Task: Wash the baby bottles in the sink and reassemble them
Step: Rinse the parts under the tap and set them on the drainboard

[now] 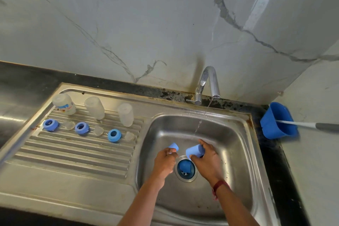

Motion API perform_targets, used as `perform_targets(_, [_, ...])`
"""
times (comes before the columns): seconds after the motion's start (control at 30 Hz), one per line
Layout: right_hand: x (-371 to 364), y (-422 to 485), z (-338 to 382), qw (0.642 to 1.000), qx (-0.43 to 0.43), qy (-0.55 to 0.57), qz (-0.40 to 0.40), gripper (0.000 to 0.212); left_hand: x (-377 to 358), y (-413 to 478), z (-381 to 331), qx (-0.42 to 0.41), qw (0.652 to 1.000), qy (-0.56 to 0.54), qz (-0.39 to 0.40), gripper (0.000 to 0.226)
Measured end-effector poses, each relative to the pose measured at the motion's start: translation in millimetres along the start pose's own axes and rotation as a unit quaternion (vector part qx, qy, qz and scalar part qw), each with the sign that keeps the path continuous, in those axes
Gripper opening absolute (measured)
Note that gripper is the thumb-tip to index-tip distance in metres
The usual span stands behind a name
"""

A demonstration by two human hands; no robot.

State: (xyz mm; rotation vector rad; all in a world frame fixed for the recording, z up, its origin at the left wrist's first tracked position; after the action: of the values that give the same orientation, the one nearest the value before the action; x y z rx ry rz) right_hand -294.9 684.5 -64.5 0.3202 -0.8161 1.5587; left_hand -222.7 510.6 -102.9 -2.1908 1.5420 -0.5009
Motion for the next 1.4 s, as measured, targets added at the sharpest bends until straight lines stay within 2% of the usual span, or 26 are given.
perform_targets(0.1, [-9.1, -13.1, 15.3, 0.999, 0.014, 0.032, 0.000, 0.063, 19.8, -2.6, -12.7, -0.014, 1.000, -0.018, -0.008, 0.008])
perform_targets(0.2, [-25.6, -25.5, 38.0, 0.997, 0.045, 0.056, 0.014, 0.052, 47.6, -5.7, -31.4, -0.044, 0.998, -0.034, -0.017, 0.010])
perform_targets(0.3, [-49.7, -40.1, 67.4, 0.993, 0.095, 0.065, 0.041, 0.048, 81.8, -13.2, -50.5, -0.072, 0.996, -0.045, -0.032, 0.009])
perform_targets(0.5, [-117.2, -68.7, 125.3, 0.975, 0.176, 0.033, 0.130, 0.047, 172.2, -25.3, -62.0, -0.112, 0.970, -0.154, -0.150, 0.016])
perform_targets(0.67, [-157.9, -87.1, 159.5, 0.959, 0.232, -0.018, 0.165, 0.049, 230.1, -36.9, -37.5, -0.118, 0.943, -0.172, -0.258, 0.009])
perform_targets(0.83, [-187.9, -90.7, 173.5, 0.952, 0.239, -0.040, 0.188, 0.050, 261.9, -41.3, -14.9, -0.106, 0.919, -0.184, -0.332, 0.012])
perform_targets(1.17, [-214.1, -89.4, 179.6, 0.947, 0.248, -0.072, 0.189, 0.047, 268.6, -31.8, -13.0, -0.093, 0.919, -0.156, -0.349, 0.017])
perform_targets(1.4, [-214.9, -87.5, 176.7, 0.950, 0.235, -0.062, 0.198, 0.048, 267.6, -30.1, -24.1, -0.115, 0.922, -0.129, -0.347, 0.011])
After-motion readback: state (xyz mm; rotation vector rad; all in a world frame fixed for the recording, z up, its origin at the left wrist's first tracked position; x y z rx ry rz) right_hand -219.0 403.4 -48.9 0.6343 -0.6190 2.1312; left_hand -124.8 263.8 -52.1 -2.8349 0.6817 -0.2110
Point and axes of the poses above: each hand's wrist, its own y-axis towards the middle knuckle, its own x-axis out of the back of the hand, z = x × y, the point moved 10 cm from there along y, towards the middle knuckle, and after that the axes turned 9 degrees about -x, right-handed, at the moved point
